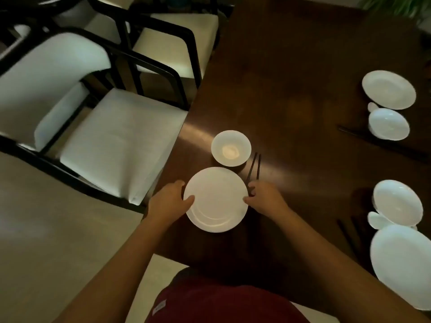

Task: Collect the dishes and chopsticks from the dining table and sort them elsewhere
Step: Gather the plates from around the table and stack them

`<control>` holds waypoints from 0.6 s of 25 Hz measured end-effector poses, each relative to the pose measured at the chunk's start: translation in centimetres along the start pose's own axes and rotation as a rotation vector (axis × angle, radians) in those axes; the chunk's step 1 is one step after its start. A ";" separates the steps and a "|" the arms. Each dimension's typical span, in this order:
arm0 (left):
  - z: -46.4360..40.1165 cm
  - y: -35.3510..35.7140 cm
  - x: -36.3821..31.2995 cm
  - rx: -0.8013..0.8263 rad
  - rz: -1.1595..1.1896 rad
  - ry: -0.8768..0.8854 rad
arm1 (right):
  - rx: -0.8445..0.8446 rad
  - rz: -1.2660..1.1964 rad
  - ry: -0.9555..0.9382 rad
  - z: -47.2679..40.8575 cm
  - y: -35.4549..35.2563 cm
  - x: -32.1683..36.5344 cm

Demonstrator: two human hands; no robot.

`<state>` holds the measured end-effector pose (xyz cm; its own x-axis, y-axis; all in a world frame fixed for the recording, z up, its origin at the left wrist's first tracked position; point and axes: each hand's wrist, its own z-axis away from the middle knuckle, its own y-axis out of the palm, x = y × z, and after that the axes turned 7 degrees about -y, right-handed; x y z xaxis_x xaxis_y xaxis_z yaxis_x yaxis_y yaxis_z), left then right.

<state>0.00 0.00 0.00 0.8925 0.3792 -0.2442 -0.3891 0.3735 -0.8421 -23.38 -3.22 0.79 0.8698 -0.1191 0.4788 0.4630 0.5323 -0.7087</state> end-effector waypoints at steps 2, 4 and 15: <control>-0.5 0.4 1.0 0.082 0.141 -0.136 | -0.026 -0.031 0.071 0.0 1.0 0.2; -0.5 1.2 1.5 0.210 0.340 -0.243 | -0.040 -0.019 0.087 0.2 2.3 0.4; 3.8 -1.6 1.8 0.218 0.836 -0.148 | -0.151 -0.437 0.179 3.4 1.6 -0.5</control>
<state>1.38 3.36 2.69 0.2628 0.7013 -0.6627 -0.9510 0.0723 -0.3007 -23.67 0.58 1.16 0.5980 -0.4530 0.6612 0.7992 0.2744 -0.5348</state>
